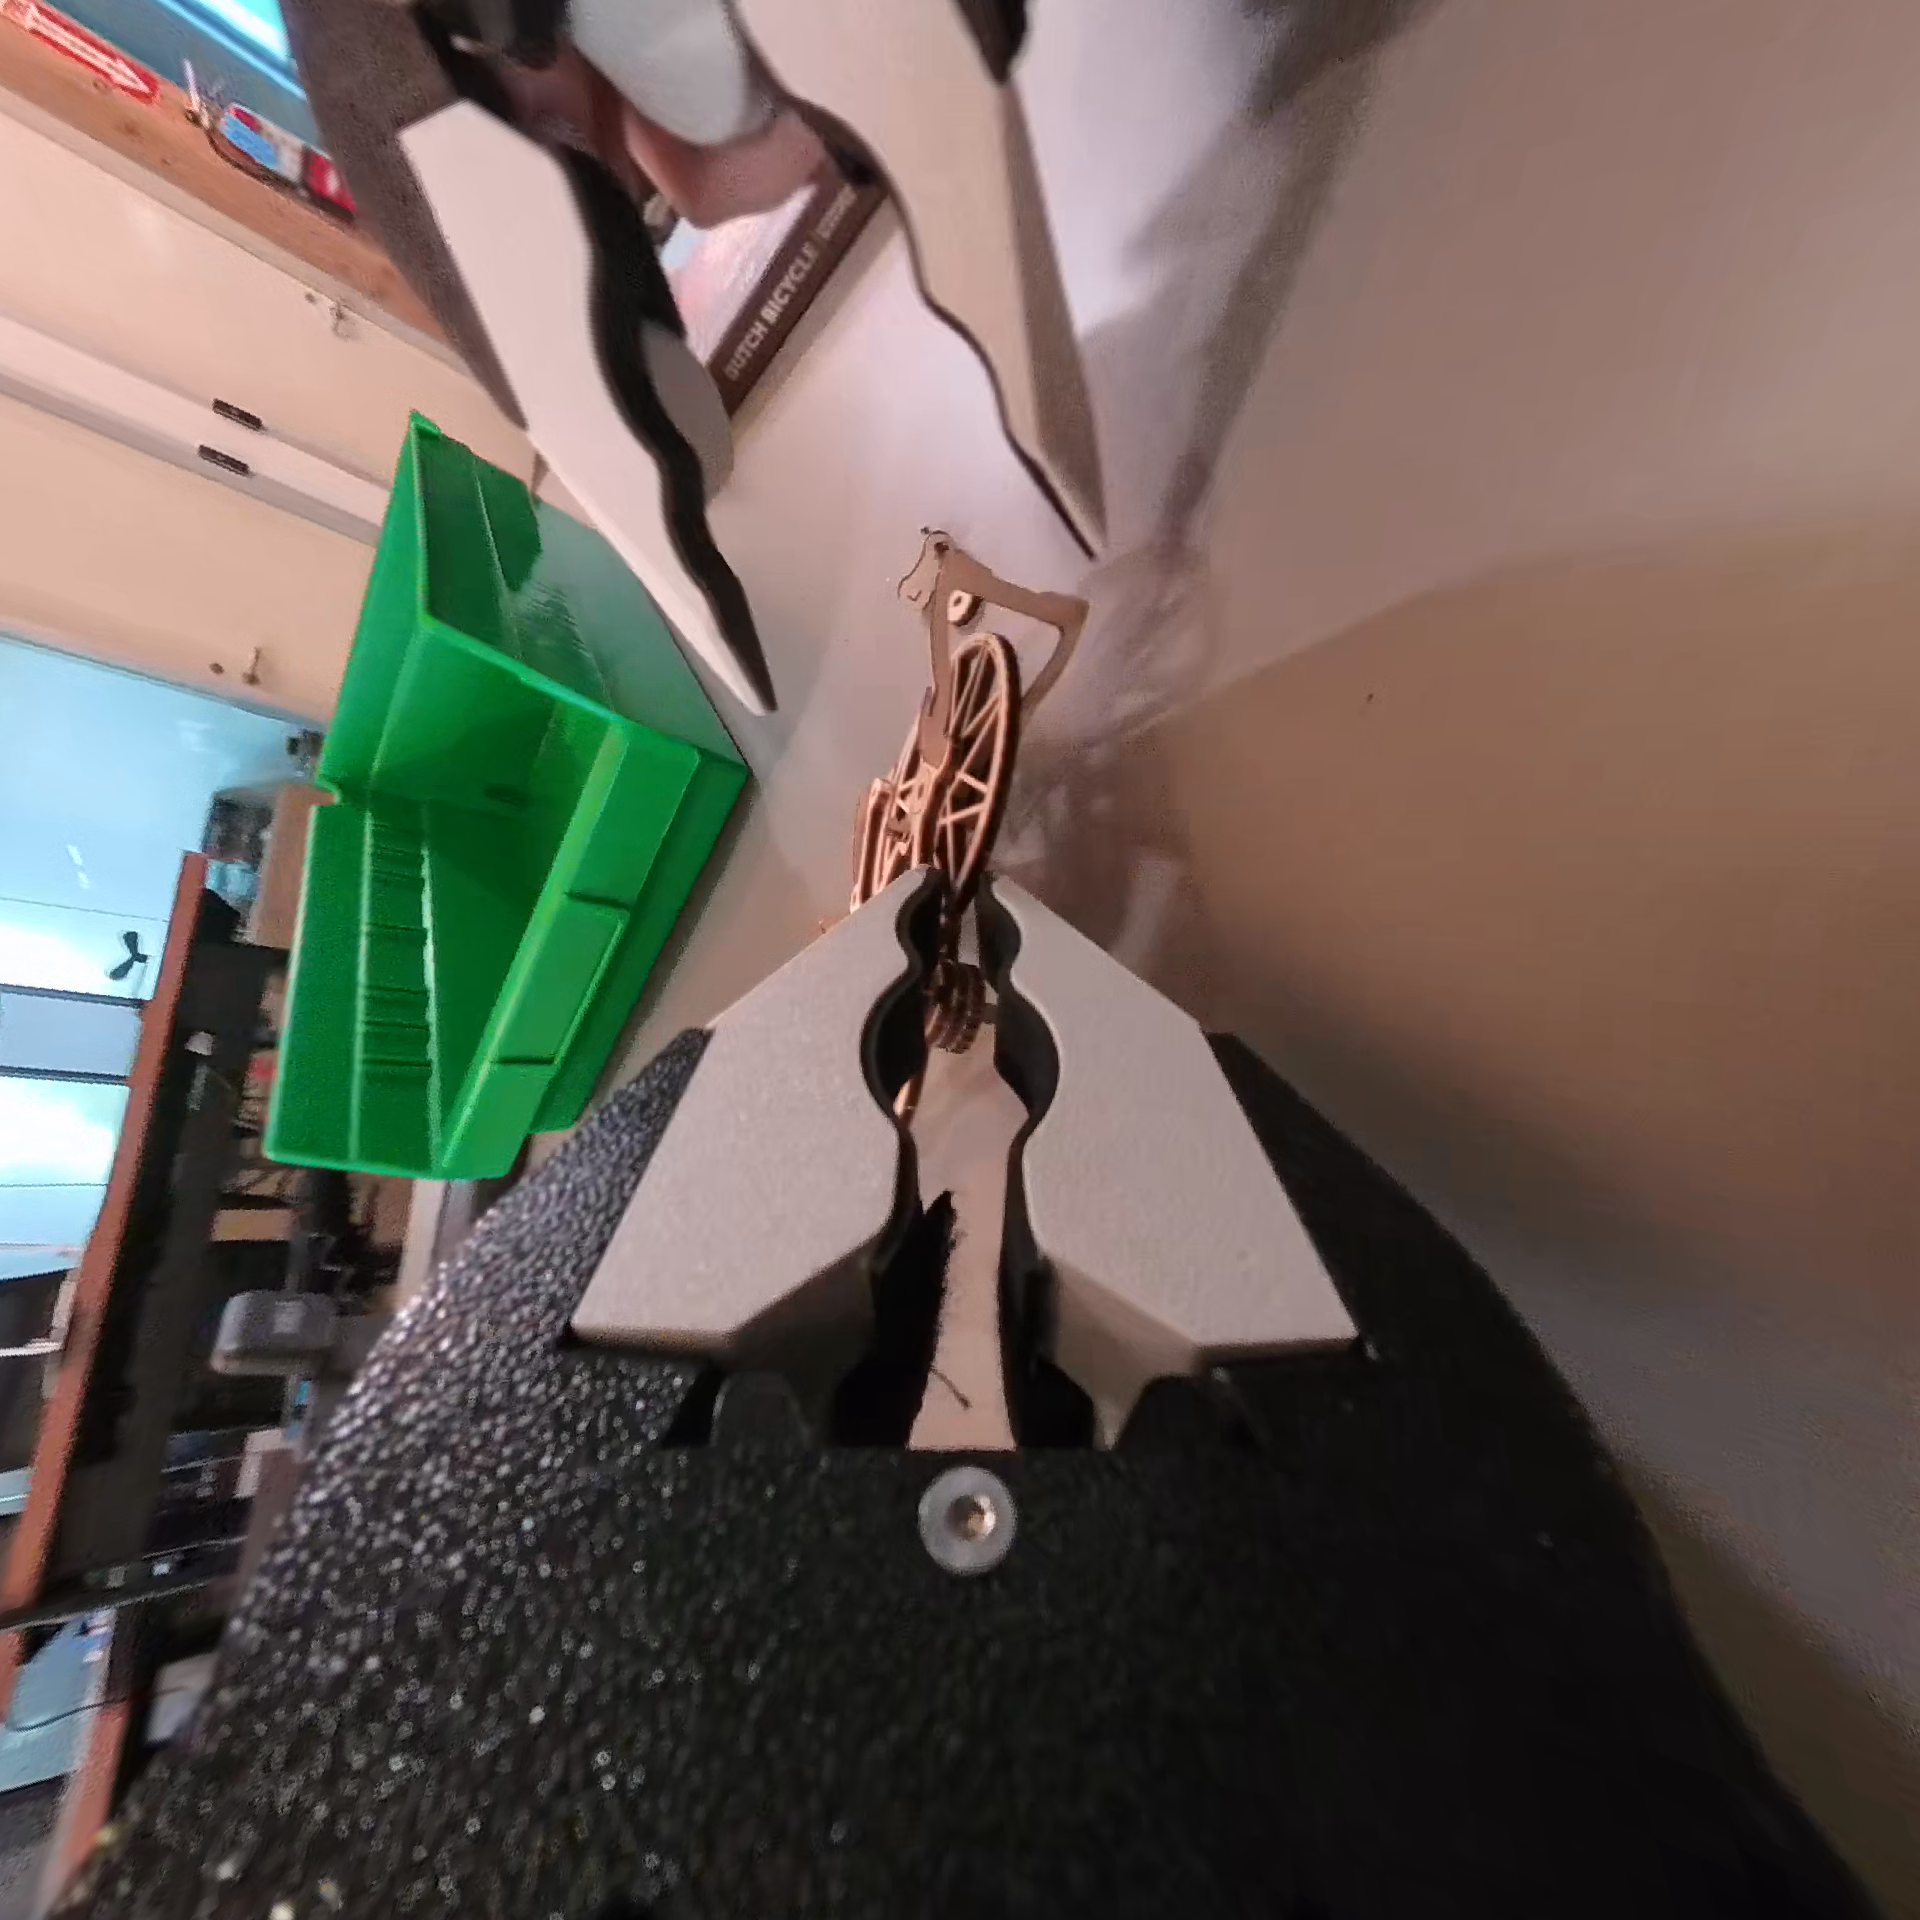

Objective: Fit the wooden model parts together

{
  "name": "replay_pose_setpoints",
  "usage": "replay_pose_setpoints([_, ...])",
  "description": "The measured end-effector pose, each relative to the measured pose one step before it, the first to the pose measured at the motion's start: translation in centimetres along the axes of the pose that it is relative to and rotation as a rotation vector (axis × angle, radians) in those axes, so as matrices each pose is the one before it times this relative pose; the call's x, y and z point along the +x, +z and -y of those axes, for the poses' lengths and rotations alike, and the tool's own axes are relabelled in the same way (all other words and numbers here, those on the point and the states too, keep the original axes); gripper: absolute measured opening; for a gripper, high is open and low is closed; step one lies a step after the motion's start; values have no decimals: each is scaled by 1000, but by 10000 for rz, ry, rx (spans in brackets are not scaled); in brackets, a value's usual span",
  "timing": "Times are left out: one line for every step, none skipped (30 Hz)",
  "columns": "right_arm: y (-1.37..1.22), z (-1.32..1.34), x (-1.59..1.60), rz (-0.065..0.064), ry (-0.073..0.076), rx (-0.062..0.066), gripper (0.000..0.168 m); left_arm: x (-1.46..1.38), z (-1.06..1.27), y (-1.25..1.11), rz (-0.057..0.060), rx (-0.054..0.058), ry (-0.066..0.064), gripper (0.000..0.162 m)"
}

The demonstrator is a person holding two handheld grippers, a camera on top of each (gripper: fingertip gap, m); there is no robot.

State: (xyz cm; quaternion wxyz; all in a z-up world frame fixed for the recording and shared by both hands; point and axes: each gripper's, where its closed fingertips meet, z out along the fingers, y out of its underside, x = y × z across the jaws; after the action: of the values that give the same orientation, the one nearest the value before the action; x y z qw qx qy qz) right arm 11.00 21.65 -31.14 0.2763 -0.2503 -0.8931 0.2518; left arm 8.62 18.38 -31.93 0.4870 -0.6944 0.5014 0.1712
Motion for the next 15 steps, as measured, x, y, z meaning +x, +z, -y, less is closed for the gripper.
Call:
replay_pose_setpoints([390, 462, -136, -120, -420, 227, 72, -114, -61, -99, -64, 65, -264, 4])
replay_pose_setpoints([366, 399, -141, -138, -421, 228, 67, -138, -47, -99, -42, 57, -230, 4])
replay_pose_setpoints([335, 261, -137, -162, -430, 164, 61, -130, -26, -77, -39, 55, -218, 4])
replay_pose_setpoints([275, 135, -27, -227, -424, 91, 55, -114, -8, -83, -38, 62, -214, 4])
replay_pose_setpoints([187, 122, 33, -256, -388, 92, 50, -131, 5, -89, -30, 71, -208, 4])
replay_pose_setpoints([166, 187, 27, -225, -307, 137, 46, -136, 35, -93, -31, 90, -234, 4])
replay_pose_setpoints([141, 183, 155, -264, -221, 126, 45, -150, 77, -100, -32, 106, -275, 4])
replay_pose_setpoints([141, 120, 172, -245, -178, 79, 45, -135, 80, -82, -57, 108, -288, 3])
replay_pose_setpoints([138, 98, 104, -191, -153, 56, 44, -113, 78, -86, -62, 107, -261, 3])
replay_pose_setpoints([101, 109, 158, -215, -154, 40, 40, -74, 55, -60, -75, 86, -222, 3])
replay_pose_setpoints([68, 84, 246, -257, -161, 31, 36, 14, 26, -35, -97, 59, -180, 3])
replay_pose_setpoints([12, 27, 201, -198, -123, 8, 31, 55, 22, -8, -86, 50, -135, 4])
replay_pose_setpoints([7, 16, 200, -172, -44, 10, 29, -36, 22, -24, -15, 37, -80, 4])
replay_pose_setpoints([30, 42, 140, -102, 30, 27, 28, -76, 14, -36, 10, 12, -27, 4])
replay_pose_setpoints([42, 71, 109, -72, 73, 50, 28, -48, 10, -22, -4, 14, -42, 3])
